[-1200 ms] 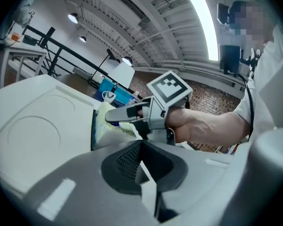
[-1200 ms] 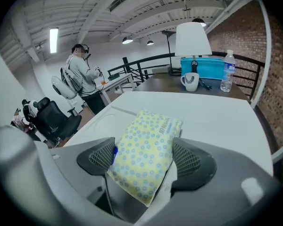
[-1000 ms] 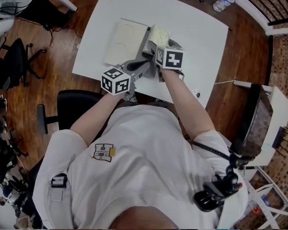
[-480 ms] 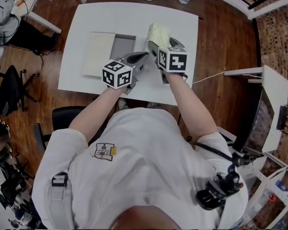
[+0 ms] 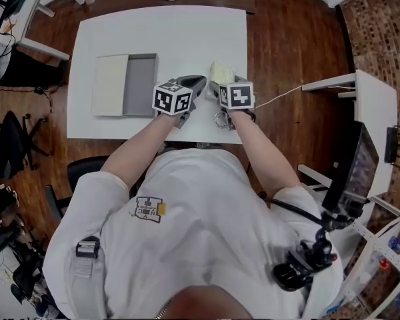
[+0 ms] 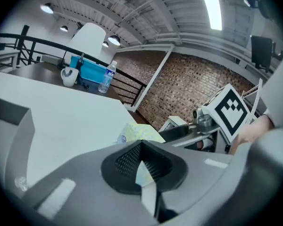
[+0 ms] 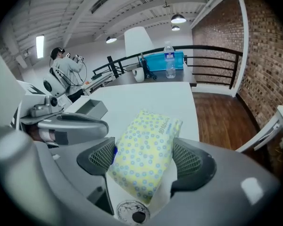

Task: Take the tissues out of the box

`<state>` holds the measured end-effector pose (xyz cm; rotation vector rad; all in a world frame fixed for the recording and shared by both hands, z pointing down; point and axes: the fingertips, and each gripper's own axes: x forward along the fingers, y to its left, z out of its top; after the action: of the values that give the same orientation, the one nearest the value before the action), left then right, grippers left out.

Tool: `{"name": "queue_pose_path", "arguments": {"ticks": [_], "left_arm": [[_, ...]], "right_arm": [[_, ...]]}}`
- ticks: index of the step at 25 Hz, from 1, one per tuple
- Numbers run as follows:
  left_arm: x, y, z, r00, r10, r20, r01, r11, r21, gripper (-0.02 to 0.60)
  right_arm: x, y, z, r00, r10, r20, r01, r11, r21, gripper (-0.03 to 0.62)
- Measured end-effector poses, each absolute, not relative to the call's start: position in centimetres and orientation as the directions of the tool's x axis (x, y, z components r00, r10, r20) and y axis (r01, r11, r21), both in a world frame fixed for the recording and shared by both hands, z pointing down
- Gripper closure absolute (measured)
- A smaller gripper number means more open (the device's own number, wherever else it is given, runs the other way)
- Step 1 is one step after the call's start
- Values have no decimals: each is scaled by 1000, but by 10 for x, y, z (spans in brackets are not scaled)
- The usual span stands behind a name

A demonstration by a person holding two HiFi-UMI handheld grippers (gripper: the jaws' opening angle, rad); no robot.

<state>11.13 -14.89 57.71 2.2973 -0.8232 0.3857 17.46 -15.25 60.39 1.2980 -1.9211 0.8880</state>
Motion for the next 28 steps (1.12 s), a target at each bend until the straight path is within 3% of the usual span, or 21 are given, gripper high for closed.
{"name": "queue_pose_path", "arguments": {"ticks": [10,16,22,28], "left_arm": [[114,-143,596,746,-448,493,-665,-541,514,586],[105,-137,569,767,-477,429,-641,-559,526,586],[90,-104,543,801,-469,373,-598,-590,542,586],[71,-38,567,813,-409,413,-582,-584,566,586]], "right_arm": [[164,-151,611,-384,-506,772,-908,359,-216,177],[172,-154,560,-378,-619,688,-918,349,-189,167],[157,-102,527,-435,-646,628,-887,429,-172,242],[135,-11,578,-500,-532,683,-834,510,-213,370]]}}
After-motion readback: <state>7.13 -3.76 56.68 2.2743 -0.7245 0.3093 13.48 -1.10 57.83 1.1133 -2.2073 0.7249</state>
